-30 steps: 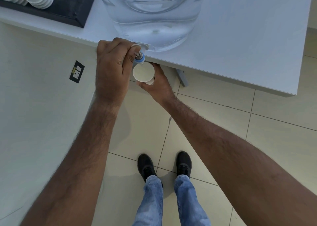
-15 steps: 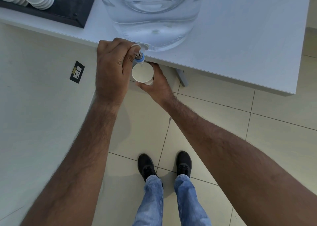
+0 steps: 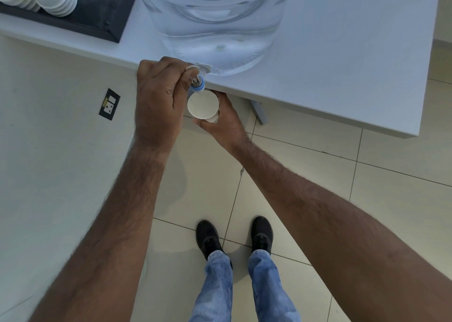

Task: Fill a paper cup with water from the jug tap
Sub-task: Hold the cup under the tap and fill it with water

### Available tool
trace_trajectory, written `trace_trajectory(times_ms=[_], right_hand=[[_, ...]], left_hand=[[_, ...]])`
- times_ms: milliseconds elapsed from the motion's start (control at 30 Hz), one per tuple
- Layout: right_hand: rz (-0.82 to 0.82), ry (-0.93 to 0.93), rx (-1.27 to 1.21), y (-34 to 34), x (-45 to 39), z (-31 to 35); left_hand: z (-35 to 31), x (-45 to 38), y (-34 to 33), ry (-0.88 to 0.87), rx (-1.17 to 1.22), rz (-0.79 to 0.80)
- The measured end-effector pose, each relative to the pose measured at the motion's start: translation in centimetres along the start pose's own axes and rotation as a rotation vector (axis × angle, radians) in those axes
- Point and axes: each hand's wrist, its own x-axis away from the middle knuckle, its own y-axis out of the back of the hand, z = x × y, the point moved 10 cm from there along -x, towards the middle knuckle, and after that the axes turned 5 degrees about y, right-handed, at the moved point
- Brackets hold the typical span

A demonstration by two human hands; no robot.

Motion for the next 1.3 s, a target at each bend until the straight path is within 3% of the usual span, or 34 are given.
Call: trace_trajectory(times_ms=[767, 1100, 1300], right_hand=[[-0.004, -0.014, -0.015, 0.2, 0.3, 0.5], [-0.024, -0.027, -0.042, 0.3, 0.4, 0.3], [-0.013, -0.031, -0.055, 0.6, 0.6, 0.8]], left_hand=[[-0.1, 0.1, 0.2, -0.033, -0.027, 0.0], [-1.2, 1.6, 0.3, -0.223, -0.07, -0.012], [-0.3, 2.4, -0.6, -0.228, -0.113, 0.031]])
